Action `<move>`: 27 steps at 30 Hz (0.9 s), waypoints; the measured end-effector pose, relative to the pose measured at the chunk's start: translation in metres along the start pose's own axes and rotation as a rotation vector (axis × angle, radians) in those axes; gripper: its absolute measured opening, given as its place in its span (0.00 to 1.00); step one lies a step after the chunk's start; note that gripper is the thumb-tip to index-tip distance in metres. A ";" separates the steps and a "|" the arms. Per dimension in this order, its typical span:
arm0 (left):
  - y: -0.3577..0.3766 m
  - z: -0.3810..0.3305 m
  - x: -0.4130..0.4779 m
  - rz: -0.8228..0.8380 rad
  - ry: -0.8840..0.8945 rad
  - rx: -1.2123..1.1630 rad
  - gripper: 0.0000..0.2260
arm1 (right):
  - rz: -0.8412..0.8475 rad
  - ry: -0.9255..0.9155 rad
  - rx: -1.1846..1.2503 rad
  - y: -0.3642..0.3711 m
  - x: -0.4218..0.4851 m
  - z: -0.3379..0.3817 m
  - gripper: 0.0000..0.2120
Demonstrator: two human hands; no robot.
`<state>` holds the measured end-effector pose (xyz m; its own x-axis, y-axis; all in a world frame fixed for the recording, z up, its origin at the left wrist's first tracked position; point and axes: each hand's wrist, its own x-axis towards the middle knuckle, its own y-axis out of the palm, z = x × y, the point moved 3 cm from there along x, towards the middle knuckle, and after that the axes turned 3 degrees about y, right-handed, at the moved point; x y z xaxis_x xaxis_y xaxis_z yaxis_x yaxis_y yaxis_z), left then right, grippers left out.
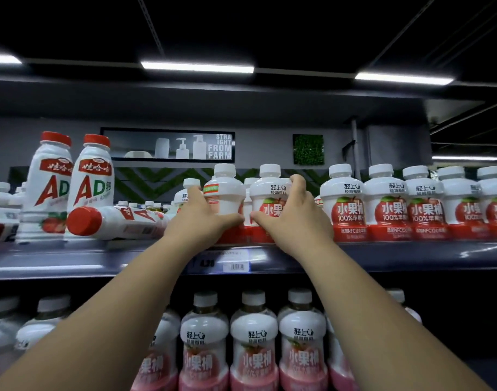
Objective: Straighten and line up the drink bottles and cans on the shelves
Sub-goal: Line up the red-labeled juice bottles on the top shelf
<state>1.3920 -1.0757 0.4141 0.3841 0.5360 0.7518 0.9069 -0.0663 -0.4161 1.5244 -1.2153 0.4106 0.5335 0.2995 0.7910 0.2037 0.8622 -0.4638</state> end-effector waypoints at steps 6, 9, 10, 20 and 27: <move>0.001 0.004 0.000 0.010 0.013 0.066 0.36 | 0.000 -0.018 -0.049 0.001 -0.003 -0.002 0.42; -0.001 0.006 0.000 -0.013 0.006 0.035 0.34 | -0.034 -0.020 -0.001 0.001 -0.005 -0.002 0.41; -0.001 0.007 0.000 -0.003 0.005 0.010 0.33 | -0.039 -0.020 0.000 0.001 -0.005 -0.001 0.42; -0.001 0.009 0.002 0.060 0.036 -0.101 0.24 | -0.142 -0.036 -0.094 0.000 -0.008 -0.002 0.44; 0.000 0.005 0.000 0.113 0.038 -0.011 0.28 | -0.141 -0.032 -0.110 -0.002 -0.007 -0.003 0.45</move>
<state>1.3909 -1.0712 0.4118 0.4904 0.4921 0.7193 0.8591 -0.1341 -0.4939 1.5232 -1.2202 0.4047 0.4672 0.1933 0.8628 0.3639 0.8472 -0.3869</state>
